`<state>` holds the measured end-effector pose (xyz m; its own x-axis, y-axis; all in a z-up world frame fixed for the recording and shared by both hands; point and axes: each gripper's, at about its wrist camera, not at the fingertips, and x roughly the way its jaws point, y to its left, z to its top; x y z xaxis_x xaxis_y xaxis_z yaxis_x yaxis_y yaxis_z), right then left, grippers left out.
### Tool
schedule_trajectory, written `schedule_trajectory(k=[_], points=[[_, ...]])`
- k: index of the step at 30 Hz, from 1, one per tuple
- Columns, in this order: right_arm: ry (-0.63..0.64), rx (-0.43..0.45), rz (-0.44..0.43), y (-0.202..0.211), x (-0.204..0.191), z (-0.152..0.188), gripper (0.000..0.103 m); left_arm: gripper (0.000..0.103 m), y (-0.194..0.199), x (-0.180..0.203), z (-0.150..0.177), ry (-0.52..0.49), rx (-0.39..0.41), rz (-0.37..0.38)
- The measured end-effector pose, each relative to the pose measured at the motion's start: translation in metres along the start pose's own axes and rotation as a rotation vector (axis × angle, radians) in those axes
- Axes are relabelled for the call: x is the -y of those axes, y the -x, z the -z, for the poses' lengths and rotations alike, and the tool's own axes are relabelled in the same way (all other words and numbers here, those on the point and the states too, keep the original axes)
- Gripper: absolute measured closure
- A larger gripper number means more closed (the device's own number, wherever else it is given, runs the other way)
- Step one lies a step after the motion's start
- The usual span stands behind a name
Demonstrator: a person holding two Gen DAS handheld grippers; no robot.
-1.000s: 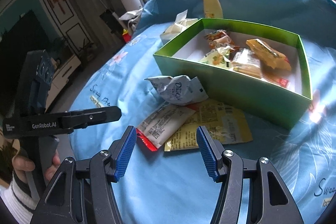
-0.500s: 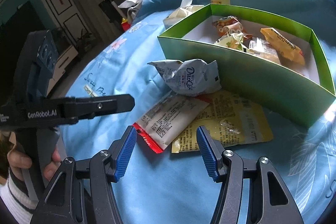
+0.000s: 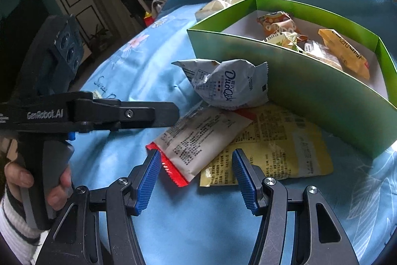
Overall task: Organize snacks
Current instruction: 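Lower the left tool and grasp the white red-edged biscuit pack, then lift the biscuit pack and carry it over the green box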
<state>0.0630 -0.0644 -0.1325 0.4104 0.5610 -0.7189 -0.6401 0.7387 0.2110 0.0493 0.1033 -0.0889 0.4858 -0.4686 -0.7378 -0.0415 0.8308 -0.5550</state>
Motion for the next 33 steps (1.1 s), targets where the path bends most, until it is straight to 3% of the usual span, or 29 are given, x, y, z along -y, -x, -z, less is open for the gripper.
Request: schedule_trajectory(k=[7,10,15,17,20,26,33], points=[[0.019,-0.005,-0.019,-0.008,-0.002,-0.002,0.043,0.017,-0.009,0.004,-0.001,0.003,-0.023,0.062],[0.035,-0.005,-0.013,-0.01,-0.005,-0.002,0.043,0.029,-0.011,0.004,-0.001,0.025,-0.035,0.095],[0.032,-0.001,-0.021,-0.011,-0.004,-0.001,0.043,0.039,-0.01,0.003,0.001,0.043,-0.031,0.069],[0.036,0.002,-0.019,-0.011,-0.004,-0.001,0.043,0.053,-0.009,0.001,0.002,0.046,-0.025,0.054],[0.054,0.006,0.013,-0.011,-0.006,0.001,0.051,0.064,-0.005,-0.005,0.005,0.056,-0.018,0.03],[-0.008,0.028,-0.011,-0.005,0.007,0.004,0.069,0.067,0.0,-0.001,0.011,0.039,0.002,-0.009],[-0.018,0.05,-0.031,0.01,0.0,0.015,0.071,0.067,0.013,0.007,0.027,0.022,0.012,-0.015]])
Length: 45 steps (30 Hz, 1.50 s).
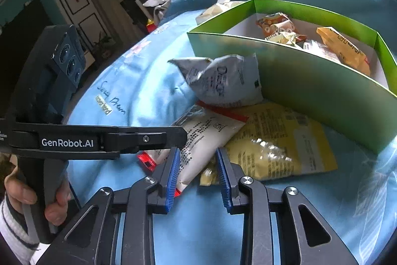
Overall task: Organize snacks
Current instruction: 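Lift the biscuit pack and carry it over the green box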
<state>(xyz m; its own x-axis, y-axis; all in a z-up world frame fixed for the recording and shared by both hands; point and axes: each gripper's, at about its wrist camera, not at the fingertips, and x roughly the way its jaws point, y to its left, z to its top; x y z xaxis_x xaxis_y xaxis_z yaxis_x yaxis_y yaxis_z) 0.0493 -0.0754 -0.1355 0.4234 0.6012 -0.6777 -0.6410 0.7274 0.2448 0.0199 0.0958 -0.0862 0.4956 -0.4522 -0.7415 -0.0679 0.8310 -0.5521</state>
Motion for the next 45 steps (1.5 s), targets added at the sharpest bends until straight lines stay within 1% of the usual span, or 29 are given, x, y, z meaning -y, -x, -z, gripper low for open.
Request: schedule_trajectory(k=[7,11,17,27,36,45], points=[[0.0,0.021,-0.009,0.016,-0.011,0.005,0.072,0.067,0.018,0.018,0.011,-0.028,0.033,-0.013],[0.002,0.05,-0.017,0.03,-0.016,0.007,0.072,0.067,0.031,0.031,0.016,-0.058,0.064,-0.018],[0.01,0.104,-0.005,0.049,-0.019,0.001,0.072,0.067,0.042,0.049,0.008,-0.108,0.106,-0.019],[-0.002,0.181,0.026,0.073,-0.007,-0.017,0.072,0.067,0.043,0.083,-0.016,-0.193,0.145,-0.014],[-0.038,0.242,0.064,0.086,0.02,-0.037,0.072,0.067,0.029,0.114,-0.048,-0.265,0.16,0.009],[-0.068,0.278,0.086,0.089,0.046,-0.053,0.072,0.067,0.013,0.135,-0.075,-0.321,0.164,0.022]])
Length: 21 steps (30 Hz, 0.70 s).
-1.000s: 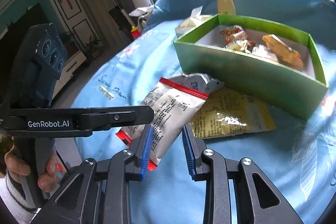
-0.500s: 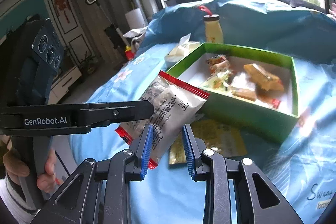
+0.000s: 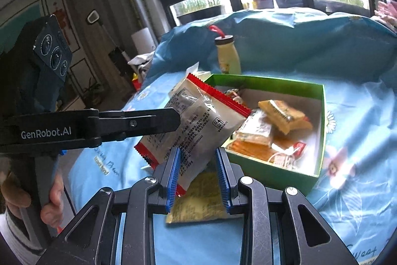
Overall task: Organize snacks
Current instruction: 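Lift the biscuit pack and carry it over the green box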
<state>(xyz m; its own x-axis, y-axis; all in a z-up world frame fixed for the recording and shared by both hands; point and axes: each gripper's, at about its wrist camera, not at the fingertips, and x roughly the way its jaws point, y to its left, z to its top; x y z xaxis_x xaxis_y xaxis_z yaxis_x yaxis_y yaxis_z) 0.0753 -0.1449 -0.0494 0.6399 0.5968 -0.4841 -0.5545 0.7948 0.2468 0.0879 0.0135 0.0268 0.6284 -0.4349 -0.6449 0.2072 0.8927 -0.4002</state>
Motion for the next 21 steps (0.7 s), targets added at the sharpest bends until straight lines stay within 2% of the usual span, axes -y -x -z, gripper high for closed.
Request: schedule_trajectory(k=[14,21], points=[[-0.029,0.014,0.036,-0.019,0.034,-0.018,0.072,0.066,-0.041,0.0,-0.028,-0.027,-0.024,0.016],[-0.046,0.013,0.045,-0.036,0.053,-0.026,0.072,0.066,-0.064,-0.009,-0.041,-0.004,-0.044,0.037]])
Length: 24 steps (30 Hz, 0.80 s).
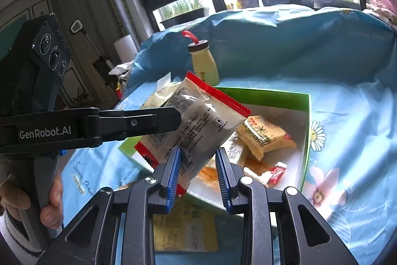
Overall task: Organize snacks
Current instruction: 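Lift the biscuit pack and carry it over the green box, then open the left tool to release the biscuit pack into the box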
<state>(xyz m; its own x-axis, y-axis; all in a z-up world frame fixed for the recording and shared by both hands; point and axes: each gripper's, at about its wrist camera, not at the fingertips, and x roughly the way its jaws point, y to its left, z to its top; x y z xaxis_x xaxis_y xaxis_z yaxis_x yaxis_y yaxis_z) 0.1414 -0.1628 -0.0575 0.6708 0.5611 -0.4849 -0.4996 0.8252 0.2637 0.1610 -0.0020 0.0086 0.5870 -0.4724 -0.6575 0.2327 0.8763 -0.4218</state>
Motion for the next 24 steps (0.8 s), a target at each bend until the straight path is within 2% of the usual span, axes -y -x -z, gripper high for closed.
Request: schedule_trajectory(k=[11,18,21,23,24], points=[[-0.016,-0.046,0.023,-0.033,0.019,-0.006,0.071,0.066,-0.044,-0.023,-0.004,0.066,-0.079,-0.016],[-0.03,-0.087,0.027,-0.049,0.025,-0.003,0.071,0.065,-0.056,-0.03,-0.002,0.088,-0.112,-0.026],[-0.032,-0.095,0.027,-0.051,0.025,-0.001,0.071,0.057,-0.059,-0.033,-0.003,0.104,-0.121,-0.022],[-0.037,-0.102,0.019,-0.052,0.025,0.001,0.071,0.044,-0.061,-0.036,-0.003,0.113,-0.126,-0.025],[-0.037,-0.103,0.022,-0.052,0.025,0.001,0.071,0.042,-0.06,-0.036,-0.003,0.116,-0.122,-0.024]])
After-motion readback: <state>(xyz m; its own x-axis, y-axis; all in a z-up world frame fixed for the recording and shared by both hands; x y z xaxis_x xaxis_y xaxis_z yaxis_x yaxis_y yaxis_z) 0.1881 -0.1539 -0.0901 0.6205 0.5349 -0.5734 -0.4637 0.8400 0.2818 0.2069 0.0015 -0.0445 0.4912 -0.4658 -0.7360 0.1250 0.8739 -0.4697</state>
